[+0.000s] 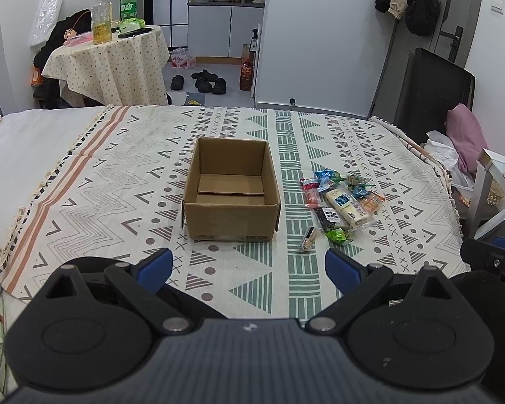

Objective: Organize snacks

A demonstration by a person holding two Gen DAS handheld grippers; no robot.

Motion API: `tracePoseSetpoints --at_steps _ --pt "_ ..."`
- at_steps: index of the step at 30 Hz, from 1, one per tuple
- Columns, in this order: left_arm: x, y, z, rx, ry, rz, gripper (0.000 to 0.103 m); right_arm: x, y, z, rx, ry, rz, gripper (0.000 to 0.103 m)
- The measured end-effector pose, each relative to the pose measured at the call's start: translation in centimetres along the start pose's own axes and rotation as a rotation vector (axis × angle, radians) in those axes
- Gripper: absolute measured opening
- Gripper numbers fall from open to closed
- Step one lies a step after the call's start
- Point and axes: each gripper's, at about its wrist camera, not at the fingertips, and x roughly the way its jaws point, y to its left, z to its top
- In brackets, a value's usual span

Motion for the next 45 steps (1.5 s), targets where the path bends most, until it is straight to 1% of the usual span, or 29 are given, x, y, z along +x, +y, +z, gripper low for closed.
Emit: tracePoseSetpoints --at_steps 13,22,32,37,45 --pt "0.4 0.3 0.2 -0.003 -0.001 -0.009 0.096 0.0 0.1 0.0 -0.012 0.003 0.001 0.103" --pt "1.3 0.1 0.7 0.011 0.010 -0.008 0.096 1.2 -0.5 0.3 -0.020 0.027 0.011 0.103" --pt "3.6 -1.9 1.5 0.018 0.021 -0.043 0.096 3.0 -1.8 0.3 0.001 0.043 0.006 0.103" --pt "5.1 -3.4 1.7 0.029 0.023 -0.052 0.096 4.1 -3.5 0.2 0.039 0.047 -0.011 0.103" --pt "7.8 -5.6 2.0 0.024 0.039 -0.059 0.095 5.7 -6.3 0.2 0.078 0.044 0.001 0.103"
